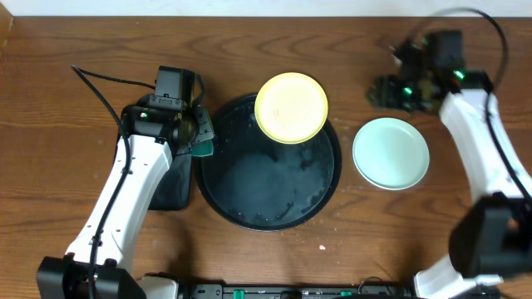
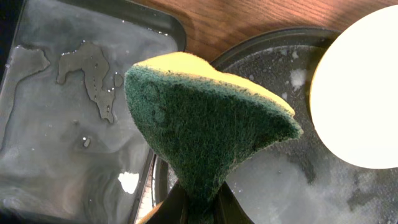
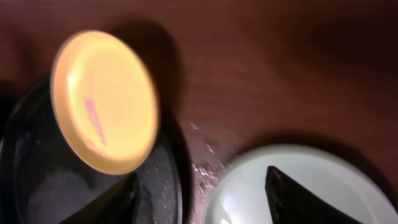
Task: Clean dirty plates on tray and stack at the side
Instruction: 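Reach the right gripper to the yellow plate and grip its rim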
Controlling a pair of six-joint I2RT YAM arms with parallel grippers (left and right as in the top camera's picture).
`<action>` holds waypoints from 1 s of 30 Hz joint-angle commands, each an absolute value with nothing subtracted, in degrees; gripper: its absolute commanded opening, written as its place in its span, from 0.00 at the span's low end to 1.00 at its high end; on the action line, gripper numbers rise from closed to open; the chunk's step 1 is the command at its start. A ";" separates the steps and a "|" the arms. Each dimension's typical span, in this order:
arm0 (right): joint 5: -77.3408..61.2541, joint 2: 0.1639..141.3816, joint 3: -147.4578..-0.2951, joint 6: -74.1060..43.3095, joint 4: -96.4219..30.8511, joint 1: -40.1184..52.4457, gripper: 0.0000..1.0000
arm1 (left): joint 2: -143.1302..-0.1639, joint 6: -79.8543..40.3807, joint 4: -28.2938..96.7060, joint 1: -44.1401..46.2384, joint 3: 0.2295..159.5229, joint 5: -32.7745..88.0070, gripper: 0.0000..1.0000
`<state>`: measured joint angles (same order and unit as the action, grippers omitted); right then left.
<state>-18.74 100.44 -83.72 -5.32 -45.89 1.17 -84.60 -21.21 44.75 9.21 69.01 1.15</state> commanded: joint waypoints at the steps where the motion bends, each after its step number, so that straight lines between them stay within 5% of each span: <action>1: -20.27 112.14 -96.77 2.96 -50.22 5.98 0.59 | -84.99 -21.76 44.69 9.02 69.10 0.82 0.08; 11: -20.47 129.71 -109.30 13.80 -50.43 12.91 0.48 | -84.99 -21.76 44.69 9.02 69.10 0.82 0.07; 15: -17.30 132.35 -109.30 13.72 -49.47 14.31 0.35 | -84.99 -21.76 44.73 9.02 69.12 0.82 0.07; 21: -16.53 132.62 -109.60 12.23 -49.30 14.57 0.02 | -84.99 -21.78 44.73 9.02 69.12 0.82 0.08; 30: -17.54 127.22 -112.66 1.87 -56.01 15.99 0.01 | -84.99 -21.78 44.71 9.02 69.10 0.80 0.08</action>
<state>-17.04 132.16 -110.56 8.78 -54.26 14.70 -84.64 -21.21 44.75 9.21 69.01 1.15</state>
